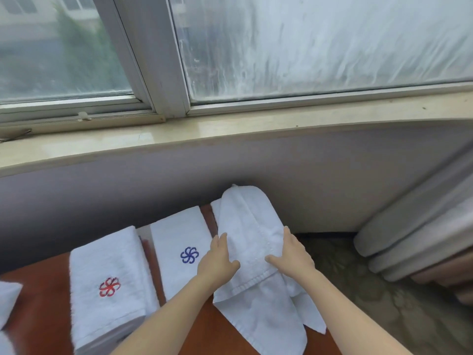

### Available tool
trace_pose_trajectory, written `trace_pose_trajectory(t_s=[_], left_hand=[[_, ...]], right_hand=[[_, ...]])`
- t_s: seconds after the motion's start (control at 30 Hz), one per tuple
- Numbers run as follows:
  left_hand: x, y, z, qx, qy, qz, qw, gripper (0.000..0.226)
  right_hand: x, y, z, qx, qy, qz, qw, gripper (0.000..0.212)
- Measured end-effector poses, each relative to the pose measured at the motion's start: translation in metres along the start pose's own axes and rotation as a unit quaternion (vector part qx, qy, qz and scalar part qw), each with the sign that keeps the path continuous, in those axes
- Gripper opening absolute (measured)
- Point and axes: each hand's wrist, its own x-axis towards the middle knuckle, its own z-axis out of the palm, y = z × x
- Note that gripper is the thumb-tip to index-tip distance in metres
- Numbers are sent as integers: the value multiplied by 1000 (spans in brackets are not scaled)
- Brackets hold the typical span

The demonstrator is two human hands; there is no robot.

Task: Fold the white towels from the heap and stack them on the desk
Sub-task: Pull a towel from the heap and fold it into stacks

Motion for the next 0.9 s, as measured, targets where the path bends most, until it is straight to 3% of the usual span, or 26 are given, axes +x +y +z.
trace_pose_trajectory(t_s=[0.13, 0.27, 0.37, 0.43, 0.47, 0.6, 0.77, 0.9], left_hand=[[8, -8, 6, -11, 19, -22, 1000, 83], [9, -10, 10, -73, 50, -30, 996, 79], [8, -3, 3, -205, 75, -37, 975, 53], [6, 6, -9, -298, 94, -41, 949, 36], [1, 11, -18, -337, 108, -35, 935, 30], [-24, 30, -59, -447, 155, 21, 881, 23], [-75, 29, -99, -513, 208, 77, 830, 24], [-121, 12, -120, -530, 250, 92, 805, 26]], right_hand=[[3, 1, 10, 24, 52, 16, 998, 88], [2, -7, 16, 82, 83, -38, 992, 65], [-3, -26, 8, 166, 96, -67, 979, 47], [-8, -42, -3, 247, 116, -83, 958, 14], [-14, -52, -12, 282, 128, -94, 946, 8], [-42, -90, -43, 386, 130, -163, 899, 28], [-93, -135, -64, 416, 109, -227, 874, 12], [-133, -165, -59, 418, 87, -263, 865, 24]])
